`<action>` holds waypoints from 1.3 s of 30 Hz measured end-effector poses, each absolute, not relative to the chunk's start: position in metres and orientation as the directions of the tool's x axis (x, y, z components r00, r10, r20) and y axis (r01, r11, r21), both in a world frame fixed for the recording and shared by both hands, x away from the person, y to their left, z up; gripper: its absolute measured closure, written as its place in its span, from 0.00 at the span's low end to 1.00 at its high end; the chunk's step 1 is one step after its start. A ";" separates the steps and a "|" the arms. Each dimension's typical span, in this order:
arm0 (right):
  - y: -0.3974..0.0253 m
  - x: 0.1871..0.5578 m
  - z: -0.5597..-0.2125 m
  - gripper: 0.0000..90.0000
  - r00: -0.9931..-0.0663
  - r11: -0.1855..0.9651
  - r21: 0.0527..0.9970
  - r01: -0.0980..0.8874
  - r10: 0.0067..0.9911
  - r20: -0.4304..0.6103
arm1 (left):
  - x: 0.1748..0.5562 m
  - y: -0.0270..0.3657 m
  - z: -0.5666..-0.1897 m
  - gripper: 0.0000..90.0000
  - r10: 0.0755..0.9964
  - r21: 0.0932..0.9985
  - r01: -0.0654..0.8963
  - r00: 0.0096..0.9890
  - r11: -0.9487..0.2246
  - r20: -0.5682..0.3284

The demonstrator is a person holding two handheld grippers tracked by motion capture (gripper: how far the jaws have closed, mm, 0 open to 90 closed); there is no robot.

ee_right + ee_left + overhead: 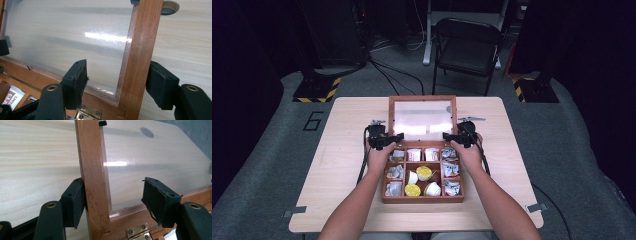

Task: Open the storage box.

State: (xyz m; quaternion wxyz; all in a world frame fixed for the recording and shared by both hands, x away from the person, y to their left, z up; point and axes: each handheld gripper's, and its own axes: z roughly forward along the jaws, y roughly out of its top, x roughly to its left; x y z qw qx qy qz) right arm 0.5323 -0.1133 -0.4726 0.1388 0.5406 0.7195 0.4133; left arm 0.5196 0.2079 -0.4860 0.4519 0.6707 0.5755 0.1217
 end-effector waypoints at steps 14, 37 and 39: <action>-0.116 0.537 -0.479 0.39 -0.365 0.058 0.722 0.690 0.888 0.278 | 0.525 0.211 -0.492 0.39 0.868 0.718 0.691 0.299 0.090 -0.396; -0.119 0.543 -0.485 0.38 -0.348 0.037 0.690 0.723 0.882 0.318 | 0.529 0.213 -0.497 0.38 0.863 0.683 0.723 0.276 0.104 -0.423; -0.119 0.543 -0.486 0.38 -0.346 0.036 0.687 0.726 0.882 0.320 | 0.530 0.213 -0.496 0.37 0.864 0.673 0.733 0.274 0.097 -0.423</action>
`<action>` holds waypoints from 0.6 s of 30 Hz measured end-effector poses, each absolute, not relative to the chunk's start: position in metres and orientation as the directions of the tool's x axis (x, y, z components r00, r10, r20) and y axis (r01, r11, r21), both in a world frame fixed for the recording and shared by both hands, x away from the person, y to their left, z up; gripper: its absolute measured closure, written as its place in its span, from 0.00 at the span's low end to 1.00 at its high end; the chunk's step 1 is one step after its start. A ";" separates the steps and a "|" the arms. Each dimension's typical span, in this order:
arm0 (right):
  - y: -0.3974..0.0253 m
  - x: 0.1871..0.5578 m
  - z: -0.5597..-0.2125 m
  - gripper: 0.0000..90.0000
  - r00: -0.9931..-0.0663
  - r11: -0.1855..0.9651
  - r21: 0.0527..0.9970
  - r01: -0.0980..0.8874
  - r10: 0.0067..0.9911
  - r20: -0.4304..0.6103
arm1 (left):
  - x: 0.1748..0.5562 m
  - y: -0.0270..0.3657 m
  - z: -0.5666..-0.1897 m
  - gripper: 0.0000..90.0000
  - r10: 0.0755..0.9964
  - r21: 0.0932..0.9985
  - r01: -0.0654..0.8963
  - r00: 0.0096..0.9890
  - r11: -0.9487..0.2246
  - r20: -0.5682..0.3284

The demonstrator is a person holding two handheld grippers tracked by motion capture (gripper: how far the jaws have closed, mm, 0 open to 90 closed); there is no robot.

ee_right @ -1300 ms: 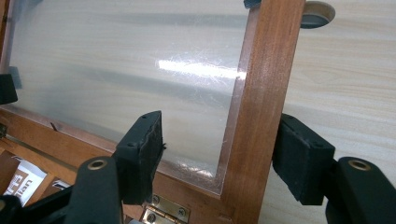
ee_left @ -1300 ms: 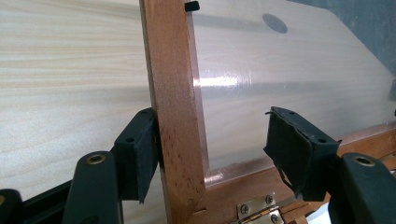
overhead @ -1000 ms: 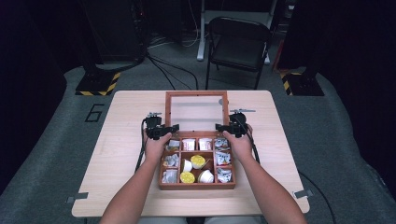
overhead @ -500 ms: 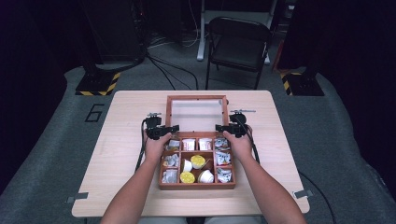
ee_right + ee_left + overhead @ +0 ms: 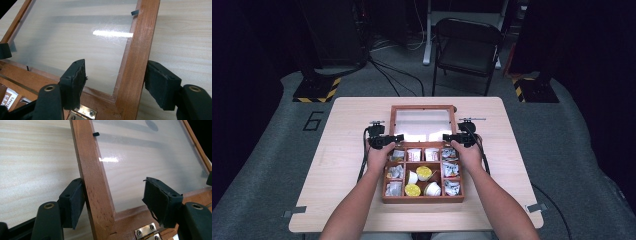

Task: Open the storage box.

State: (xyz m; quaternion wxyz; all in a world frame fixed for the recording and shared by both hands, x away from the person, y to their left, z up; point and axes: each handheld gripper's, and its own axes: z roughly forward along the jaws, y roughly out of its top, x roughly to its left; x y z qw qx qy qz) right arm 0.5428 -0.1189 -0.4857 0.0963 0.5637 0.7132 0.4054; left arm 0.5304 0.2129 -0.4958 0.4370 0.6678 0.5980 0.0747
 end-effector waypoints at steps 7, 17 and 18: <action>-0.118 0.543 -0.485 0.38 -0.345 0.038 0.687 0.725 0.884 0.315 | 0.534 0.215 -0.493 0.37 0.863 0.660 0.748 0.290 0.065 -0.414; -0.119 0.544 -0.487 0.38 -0.339 0.026 0.674 0.738 0.878 0.338 | 0.536 0.216 -0.495 0.37 0.858 0.648 0.759 0.285 0.072 -0.428; -0.120 0.545 -0.487 0.38 -0.332 0.020 0.662 0.749 0.876 0.350 | 0.537 0.216 -0.495 0.36 0.855 0.639 0.766 0.284 0.070 -0.434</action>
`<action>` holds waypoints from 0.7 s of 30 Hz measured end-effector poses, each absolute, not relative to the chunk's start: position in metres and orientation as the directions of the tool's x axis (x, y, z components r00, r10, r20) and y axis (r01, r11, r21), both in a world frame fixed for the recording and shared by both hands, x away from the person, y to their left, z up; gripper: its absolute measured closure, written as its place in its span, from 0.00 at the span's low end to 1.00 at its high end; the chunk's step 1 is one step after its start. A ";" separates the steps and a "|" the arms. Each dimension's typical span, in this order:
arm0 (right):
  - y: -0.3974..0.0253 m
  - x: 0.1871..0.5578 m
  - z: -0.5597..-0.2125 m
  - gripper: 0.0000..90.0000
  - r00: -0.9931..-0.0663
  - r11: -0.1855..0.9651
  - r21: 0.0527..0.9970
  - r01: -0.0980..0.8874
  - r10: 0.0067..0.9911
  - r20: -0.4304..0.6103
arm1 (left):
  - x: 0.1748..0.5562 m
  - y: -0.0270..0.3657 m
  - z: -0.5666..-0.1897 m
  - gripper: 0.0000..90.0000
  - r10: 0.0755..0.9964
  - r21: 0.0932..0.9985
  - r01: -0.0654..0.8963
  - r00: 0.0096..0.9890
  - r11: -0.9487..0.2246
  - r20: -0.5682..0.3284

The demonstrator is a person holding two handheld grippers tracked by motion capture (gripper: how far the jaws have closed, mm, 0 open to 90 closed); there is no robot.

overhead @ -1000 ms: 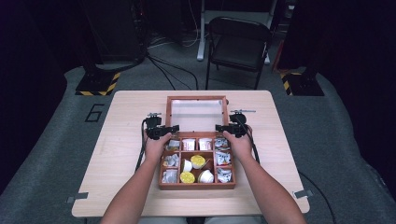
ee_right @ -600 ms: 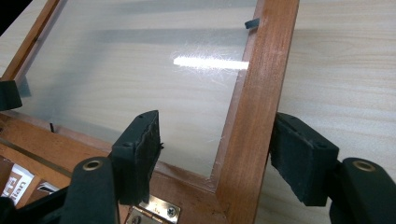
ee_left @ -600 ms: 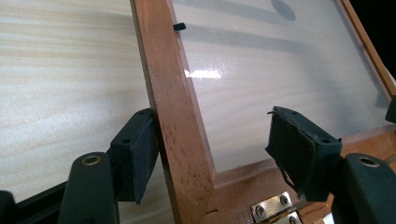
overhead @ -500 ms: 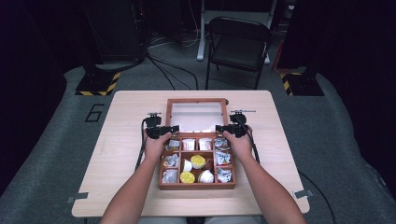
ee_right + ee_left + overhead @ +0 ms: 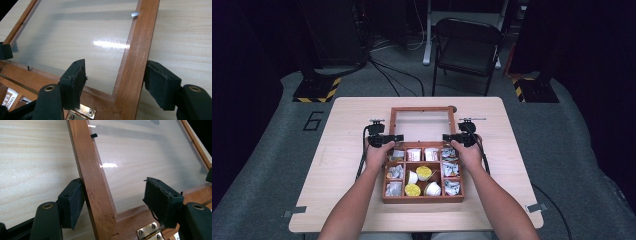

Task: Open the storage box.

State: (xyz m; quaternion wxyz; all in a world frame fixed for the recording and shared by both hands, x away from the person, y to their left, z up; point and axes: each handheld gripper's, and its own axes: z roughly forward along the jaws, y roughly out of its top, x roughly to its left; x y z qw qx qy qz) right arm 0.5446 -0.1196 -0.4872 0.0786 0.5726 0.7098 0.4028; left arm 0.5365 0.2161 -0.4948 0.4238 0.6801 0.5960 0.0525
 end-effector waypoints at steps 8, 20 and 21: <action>-0.121 0.546 -0.489 0.38 -0.318 0.004 0.644 0.765 0.872 0.372 | 0.538 0.217 -0.497 0.36 0.850 0.629 0.773 0.277 0.079 -0.447; -0.123 0.548 -0.492 0.38 -0.313 -0.006 0.629 0.778 0.864 0.395 | 0.539 0.218 -0.498 0.34 0.852 0.622 0.780 0.276 0.072 -0.444; -0.123 0.548 -0.491 0.38 -0.311 -0.008 0.626 0.779 0.863 0.397 | 0.539 0.217 -0.498 0.34 0.854 0.622 0.779 0.270 0.078 -0.445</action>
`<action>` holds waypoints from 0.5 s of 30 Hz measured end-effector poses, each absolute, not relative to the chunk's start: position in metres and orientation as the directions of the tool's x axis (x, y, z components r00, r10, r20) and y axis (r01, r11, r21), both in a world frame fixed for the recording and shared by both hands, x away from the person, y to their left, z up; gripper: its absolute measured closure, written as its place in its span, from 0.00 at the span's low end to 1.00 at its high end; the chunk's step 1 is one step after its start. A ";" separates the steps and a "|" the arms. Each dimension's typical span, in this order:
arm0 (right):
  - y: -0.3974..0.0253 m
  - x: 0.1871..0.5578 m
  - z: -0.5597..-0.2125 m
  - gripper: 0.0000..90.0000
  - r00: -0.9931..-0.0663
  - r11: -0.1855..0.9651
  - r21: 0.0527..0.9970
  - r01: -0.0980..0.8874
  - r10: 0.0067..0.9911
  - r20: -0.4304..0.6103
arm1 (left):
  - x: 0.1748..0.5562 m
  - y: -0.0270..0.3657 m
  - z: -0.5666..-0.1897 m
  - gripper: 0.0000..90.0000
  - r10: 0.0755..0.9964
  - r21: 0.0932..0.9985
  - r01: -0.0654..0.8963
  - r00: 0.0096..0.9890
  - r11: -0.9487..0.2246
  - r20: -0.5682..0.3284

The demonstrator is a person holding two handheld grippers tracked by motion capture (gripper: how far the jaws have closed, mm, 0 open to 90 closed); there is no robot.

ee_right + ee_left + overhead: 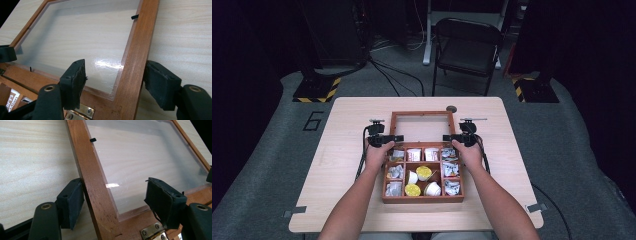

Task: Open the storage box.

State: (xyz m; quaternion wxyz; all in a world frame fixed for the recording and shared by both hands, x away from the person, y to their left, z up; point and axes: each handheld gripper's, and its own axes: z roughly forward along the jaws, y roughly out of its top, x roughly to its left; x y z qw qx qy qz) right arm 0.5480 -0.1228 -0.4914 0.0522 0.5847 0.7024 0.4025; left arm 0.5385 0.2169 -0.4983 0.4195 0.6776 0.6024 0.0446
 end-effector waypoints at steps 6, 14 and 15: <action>-0.123 0.549 -0.492 0.37 -0.298 -0.016 0.609 0.793 0.861 0.412 | 0.539 0.217 -0.499 0.32 0.862 0.628 0.776 0.279 0.057 -0.423; -0.123 0.549 -0.493 0.36 -0.296 -0.017 0.603 0.798 0.860 0.416 | 0.539 0.217 -0.499 0.32 0.861 0.624 0.780 0.279 0.055 -0.425; -0.123 0.549 -0.493 0.36 -0.291 -0.022 0.602 0.798 0.861 0.417 | 0.539 0.217 -0.500 0.32 0.860 0.622 0.781 0.276 0.060 -0.430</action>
